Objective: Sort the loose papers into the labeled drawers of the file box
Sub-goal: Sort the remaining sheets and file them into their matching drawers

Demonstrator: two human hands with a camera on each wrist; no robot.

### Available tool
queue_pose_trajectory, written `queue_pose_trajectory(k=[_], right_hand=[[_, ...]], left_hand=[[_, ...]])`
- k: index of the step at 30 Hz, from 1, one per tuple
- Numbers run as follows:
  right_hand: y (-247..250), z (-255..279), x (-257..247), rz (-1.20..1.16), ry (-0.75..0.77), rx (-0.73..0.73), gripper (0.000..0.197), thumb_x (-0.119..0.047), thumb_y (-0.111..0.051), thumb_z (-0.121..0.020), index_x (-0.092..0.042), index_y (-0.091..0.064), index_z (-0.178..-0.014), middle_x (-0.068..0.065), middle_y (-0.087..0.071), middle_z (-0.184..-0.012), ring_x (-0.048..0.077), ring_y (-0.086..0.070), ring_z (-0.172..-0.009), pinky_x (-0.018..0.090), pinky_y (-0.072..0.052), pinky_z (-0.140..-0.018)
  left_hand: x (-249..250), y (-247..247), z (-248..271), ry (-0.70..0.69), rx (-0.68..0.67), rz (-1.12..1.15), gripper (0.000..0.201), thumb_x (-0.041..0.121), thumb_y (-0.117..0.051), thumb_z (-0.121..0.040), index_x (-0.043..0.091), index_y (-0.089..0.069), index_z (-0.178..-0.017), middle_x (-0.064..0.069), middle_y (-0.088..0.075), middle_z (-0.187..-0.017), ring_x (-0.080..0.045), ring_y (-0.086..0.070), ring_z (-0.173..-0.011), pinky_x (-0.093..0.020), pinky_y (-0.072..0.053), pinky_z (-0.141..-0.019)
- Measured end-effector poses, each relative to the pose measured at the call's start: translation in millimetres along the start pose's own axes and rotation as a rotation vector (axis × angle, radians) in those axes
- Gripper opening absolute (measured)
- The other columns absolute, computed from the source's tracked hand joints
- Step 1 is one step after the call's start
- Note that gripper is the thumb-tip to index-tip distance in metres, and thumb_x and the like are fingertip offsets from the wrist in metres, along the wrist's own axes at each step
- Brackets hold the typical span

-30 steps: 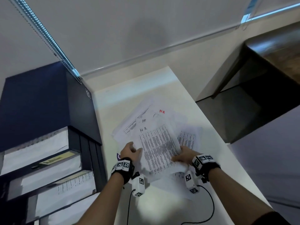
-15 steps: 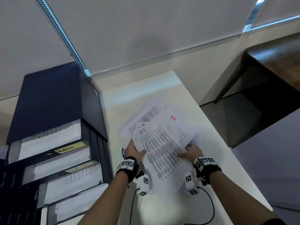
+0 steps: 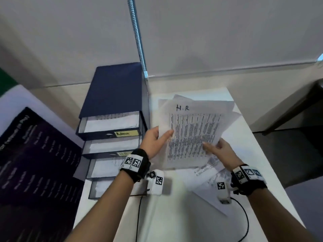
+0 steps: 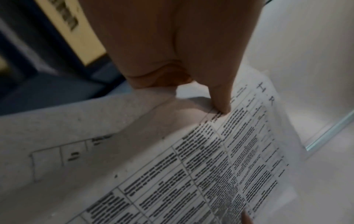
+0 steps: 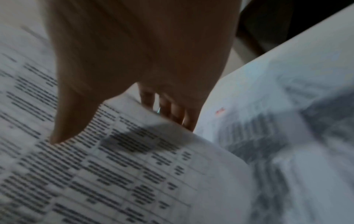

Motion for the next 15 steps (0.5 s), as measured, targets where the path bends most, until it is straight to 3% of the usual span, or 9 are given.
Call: queue_pose_trajectory(k=[2,5,9,11,12,13,15], right_hand=[[-29.7,7.5,-26.4,0.018,0.054,-0.078,0.061,-0.066,-0.073,-0.07,-0.024,-0.061,-0.113,-0.015,-0.071,-0.105,-0.001,-0.067,-0.089,0.031,-0.054,-0.087],[-77.4,15.8,-49.0,0.141,0.103,-0.124,0.075,-0.057,-0.071,-0.081,-0.025,-0.041,-0.142,-0.015,-0.054,-0.133,0.007,-0.053,-0.12,0.036,-0.039,-0.106],[-139.8,26.6,-56.7,0.083,0.169,-0.19,0.09,-0.027,-0.076,-0.084,-0.029,-0.019,-0.154,-0.01,-0.042,-0.15,0.006,-0.047,-0.131,0.036,-0.039,-0.111],[-168.2,33.6,-58.0,0.079,0.125,-0.195,0.1,-0.021,-0.075,-0.086,-0.033,-0.004,-0.156,-0.007,-0.021,-0.161,0.013,-0.029,-0.144,0.036,-0.027,-0.117],[-181.1,35.5,-56.2,0.082,0.106,-0.21,0.103,-0.018,-0.073,-0.088,-0.036,0.002,-0.156,-0.006,-0.013,-0.163,0.014,-0.024,-0.146,0.034,-0.027,-0.115],[-192.9,40.4,-56.7,0.093,0.096,-0.245,0.104,-0.016,-0.071,-0.089,-0.041,0.006,-0.154,-0.007,-0.008,-0.163,0.016,-0.028,-0.144,0.031,-0.035,-0.108],[-213.1,49.4,-55.8,0.12,0.108,-0.351,0.102,-0.012,-0.067,-0.092,-0.052,0.007,-0.15,-0.022,-0.008,-0.157,0.021,-0.055,-0.119,0.027,-0.05,-0.083]], left_hand=[[5.0,26.7,16.7,-0.013,0.043,0.088,0.045,0.049,-0.062,-0.091,0.011,-0.069,-0.113,0.003,-0.074,-0.109,-0.009,-0.069,-0.1,-0.03,-0.056,-0.091],[3.0,68.2,47.9,-0.006,0.168,0.182,0.034,0.033,-0.062,-0.095,0.012,-0.067,-0.122,0.005,-0.072,-0.115,-0.003,-0.068,-0.104,-0.016,-0.054,-0.086],[-37.5,124.6,94.7,0.14,0.269,0.273,0.04,0.03,-0.076,-0.084,0.013,-0.059,-0.117,0.001,-0.075,-0.098,-0.005,-0.072,-0.077,-0.016,-0.054,-0.061],[-64.7,148.6,121.3,0.214,0.212,0.244,0.056,0.027,-0.087,-0.072,0.016,-0.059,-0.119,-0.001,-0.074,-0.103,-0.011,-0.074,-0.085,-0.026,-0.059,-0.071],[-76.9,158.5,133.9,0.238,0.189,0.23,0.059,0.026,-0.089,-0.069,0.016,-0.062,-0.12,-0.002,-0.074,-0.107,-0.015,-0.073,-0.094,-0.033,-0.059,-0.08],[-88.8,166.8,146.0,0.262,0.18,0.233,0.058,0.023,-0.089,-0.069,0.014,-0.063,-0.12,-0.002,-0.074,-0.11,-0.018,-0.072,-0.099,-0.036,-0.058,-0.086],[-104.4,179.1,167.1,0.295,0.202,0.262,0.051,0.017,-0.084,-0.076,0.009,-0.063,-0.121,-0.001,-0.075,-0.109,-0.017,-0.072,-0.1,-0.035,-0.057,-0.09]])
Point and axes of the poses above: each hand's wrist, its own z-axis away from the middle knuckle, its own y-axis out of the back of the hand, x = y × z, the point moved 1 cm from there along -z, towards the middle knuckle
